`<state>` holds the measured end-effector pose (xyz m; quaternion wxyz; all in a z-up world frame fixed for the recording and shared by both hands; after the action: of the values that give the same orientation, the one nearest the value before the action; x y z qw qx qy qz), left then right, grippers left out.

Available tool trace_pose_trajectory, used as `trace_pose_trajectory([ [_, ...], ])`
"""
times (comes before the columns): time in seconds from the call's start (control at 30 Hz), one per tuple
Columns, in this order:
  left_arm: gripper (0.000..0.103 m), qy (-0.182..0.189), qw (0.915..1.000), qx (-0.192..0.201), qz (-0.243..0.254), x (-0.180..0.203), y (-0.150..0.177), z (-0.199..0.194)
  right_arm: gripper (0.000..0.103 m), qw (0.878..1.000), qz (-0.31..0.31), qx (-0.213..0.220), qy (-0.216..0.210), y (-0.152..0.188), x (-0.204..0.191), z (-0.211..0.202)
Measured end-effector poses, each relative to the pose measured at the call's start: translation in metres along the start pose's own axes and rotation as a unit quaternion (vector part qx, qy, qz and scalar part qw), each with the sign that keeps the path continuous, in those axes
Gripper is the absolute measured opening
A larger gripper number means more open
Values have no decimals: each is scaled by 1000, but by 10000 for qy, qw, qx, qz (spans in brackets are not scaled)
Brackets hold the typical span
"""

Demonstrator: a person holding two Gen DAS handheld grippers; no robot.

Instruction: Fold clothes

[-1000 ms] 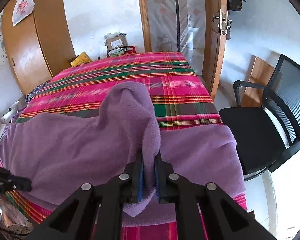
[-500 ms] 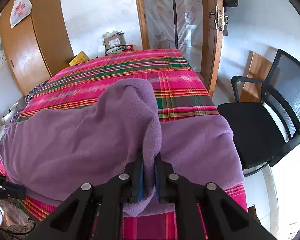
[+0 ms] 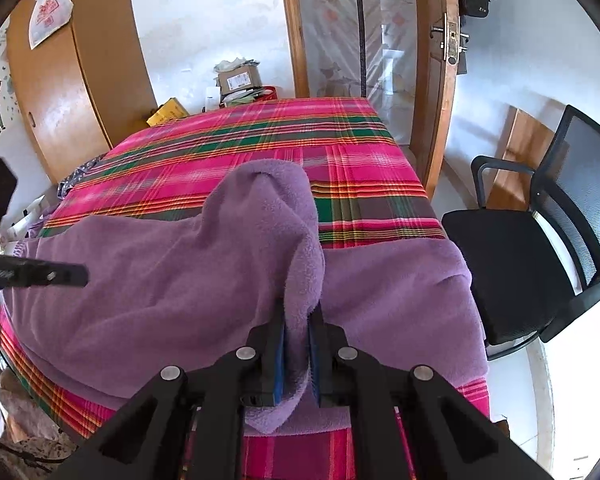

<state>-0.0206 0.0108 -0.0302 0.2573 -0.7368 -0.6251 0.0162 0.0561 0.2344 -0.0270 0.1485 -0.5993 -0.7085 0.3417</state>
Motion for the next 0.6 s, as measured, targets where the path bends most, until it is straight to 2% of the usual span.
trace_pose_trajectory([
  [0.23, 19, 69, 9997, -36, -233, -4, -28, 29, 10, 9997, 147, -112, -153, 3, 6, 5],
  [0.3, 19, 122, 9989, -223, -394, -8, -28, 39, 10, 9997, 117, -150, -171, 3, 7, 5],
  [0.47, 19, 94, 9993, -203, -296, 1, -24, 37, 13, 9990, 94, 49, -428, -3, 8, -5],
  [0.6, 19, 149, 9995, -158, -239, 12, -24, 36, 30, 9964, 226, 424, -698, -11, 17, -25],
])
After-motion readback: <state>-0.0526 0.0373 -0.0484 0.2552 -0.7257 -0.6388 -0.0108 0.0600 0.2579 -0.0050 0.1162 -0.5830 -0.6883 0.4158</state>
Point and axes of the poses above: each gripper's, at about its wrist camera, not at the fingertips, and z roughly the way its jaws point, x to its right, y to its underside, the point moved 6 cm from there along z, roughly the way its jaws point, and after that the axes turned 8 degrees about -y, right-handed, at the moved point
